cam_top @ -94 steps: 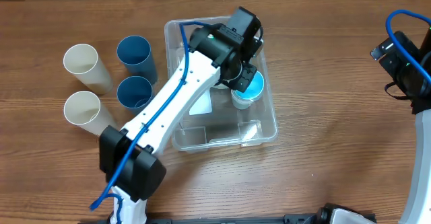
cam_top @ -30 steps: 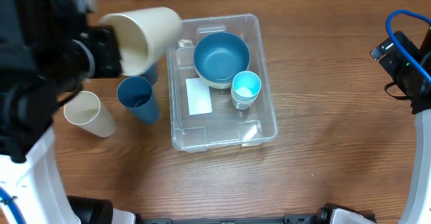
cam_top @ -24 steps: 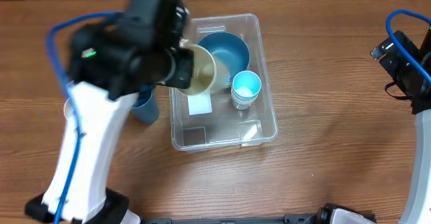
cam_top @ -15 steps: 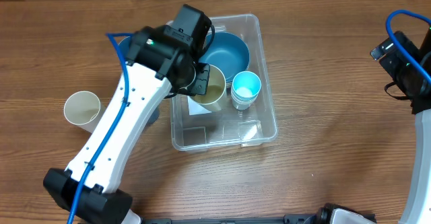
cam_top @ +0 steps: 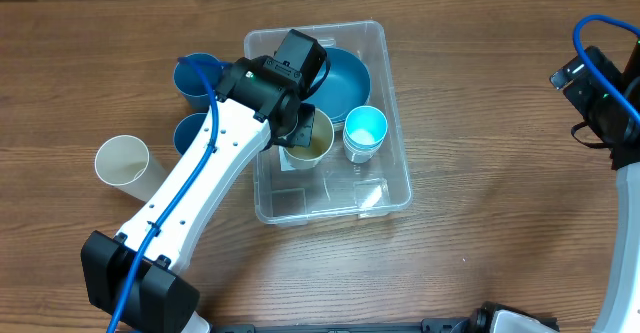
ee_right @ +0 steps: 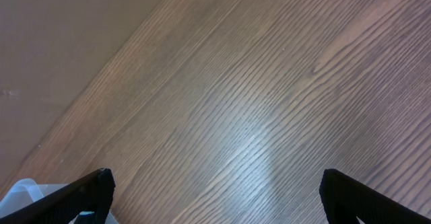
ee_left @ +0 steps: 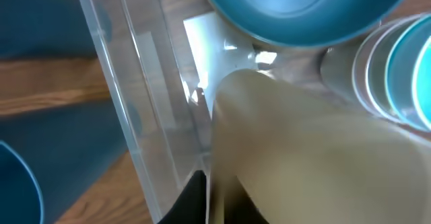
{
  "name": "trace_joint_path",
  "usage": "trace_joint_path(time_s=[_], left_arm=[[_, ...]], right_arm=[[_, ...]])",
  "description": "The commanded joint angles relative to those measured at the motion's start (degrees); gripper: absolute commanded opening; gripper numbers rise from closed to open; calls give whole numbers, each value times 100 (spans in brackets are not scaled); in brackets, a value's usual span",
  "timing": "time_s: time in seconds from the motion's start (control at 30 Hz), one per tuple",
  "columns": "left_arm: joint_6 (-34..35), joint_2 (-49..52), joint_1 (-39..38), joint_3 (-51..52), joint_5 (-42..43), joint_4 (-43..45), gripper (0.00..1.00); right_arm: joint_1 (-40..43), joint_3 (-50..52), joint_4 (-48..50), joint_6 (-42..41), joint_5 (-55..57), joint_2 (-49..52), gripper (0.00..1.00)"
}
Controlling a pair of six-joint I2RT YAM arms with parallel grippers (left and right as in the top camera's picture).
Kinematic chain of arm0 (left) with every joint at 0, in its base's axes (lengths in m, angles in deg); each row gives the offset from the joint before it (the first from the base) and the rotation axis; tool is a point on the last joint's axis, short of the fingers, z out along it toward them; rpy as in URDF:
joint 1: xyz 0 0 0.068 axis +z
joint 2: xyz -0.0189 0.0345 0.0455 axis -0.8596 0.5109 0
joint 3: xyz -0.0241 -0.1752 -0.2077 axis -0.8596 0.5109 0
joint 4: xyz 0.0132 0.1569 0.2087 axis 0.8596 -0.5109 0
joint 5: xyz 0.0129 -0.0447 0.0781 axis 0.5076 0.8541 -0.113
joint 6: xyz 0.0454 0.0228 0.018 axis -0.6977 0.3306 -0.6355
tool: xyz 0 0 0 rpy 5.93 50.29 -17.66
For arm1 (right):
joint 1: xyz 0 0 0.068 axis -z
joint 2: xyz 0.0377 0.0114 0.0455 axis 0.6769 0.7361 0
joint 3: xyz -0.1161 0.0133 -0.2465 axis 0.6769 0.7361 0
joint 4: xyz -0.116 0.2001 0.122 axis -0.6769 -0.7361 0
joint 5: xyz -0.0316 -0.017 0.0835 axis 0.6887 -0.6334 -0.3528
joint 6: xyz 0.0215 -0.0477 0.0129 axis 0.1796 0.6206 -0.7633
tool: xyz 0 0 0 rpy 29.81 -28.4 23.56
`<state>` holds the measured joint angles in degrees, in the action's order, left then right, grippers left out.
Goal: Pack container
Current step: 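Lower the tall cream cup into the bin's left side and release, then grasp the second tall cream cup with the left gripper and lift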
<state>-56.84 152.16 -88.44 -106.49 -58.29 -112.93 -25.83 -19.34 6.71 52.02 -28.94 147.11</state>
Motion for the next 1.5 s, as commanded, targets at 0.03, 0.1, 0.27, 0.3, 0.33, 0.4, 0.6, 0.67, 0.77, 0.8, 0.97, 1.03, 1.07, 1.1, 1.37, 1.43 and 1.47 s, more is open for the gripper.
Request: trace_joint_path(time_s=[0.03,0.1,0.27,0.3,0.33,0.4,0.6,0.67,0.77,0.8,0.97,1.03,1.07,1.1,1.37,1.43,1.47], left_arm=[[208,66,-22,319,-133,269,13],[223,201,-11,341,-127,293,12],[273,422,-11,315,20,391,9],[319,417,-11,284,20,387,11],[343,411,-11,234,24,352,13],[356,387,0,-48,20,127,28],[350,382,0,-2063,-44,-1298,58],[354,382,24,-2817,-308,-1875,61],[297,378,271,-3679,-732,-2533,64],[144,271,431,-3735,-686,-2533,67],[140,-339,2120,-3475,-273,-2533,72],[162,-551,2911,-3067,-205,-2533,75],[162,-638,3383,-2756,-24,-2533,76],[157,-664,3797,-2472,208,-2533,76],[-188,-654,5628,448,1298,-1246,69],[-170,-654,5668,1010,1196,-820,67],[-120,-654,5698,1246,1193,-612,64]], right_arm=[[0,-55,26,-28,63,-22,100],[0,-55,26,-28,63,-22,100],[0,-55,26,-28,63,-22,100],[2,-55,26,-28,63,-22,100],[2,-55,26,-28,63,-22,100],[0,-55,26,-28,63,-22,100],[0,-55,26,-28,63,-22,100],[0,-55,26,-28,63,-22,100],[0,-55,26,-26,63,-22,100],[2,-55,26,-28,63,-22,100],[2,-55,26,-28,63,-22,100],[0,-55,26,-28,63,-22,100],[0,-55,26,-28,63,-22,100],[2,-55,26,-28,63,-22,100],[2,-55,26,-28,63,-22,100],[0,-55,26,-28,63,-22,100],[2,-55,26,-26,63,-22,100]])
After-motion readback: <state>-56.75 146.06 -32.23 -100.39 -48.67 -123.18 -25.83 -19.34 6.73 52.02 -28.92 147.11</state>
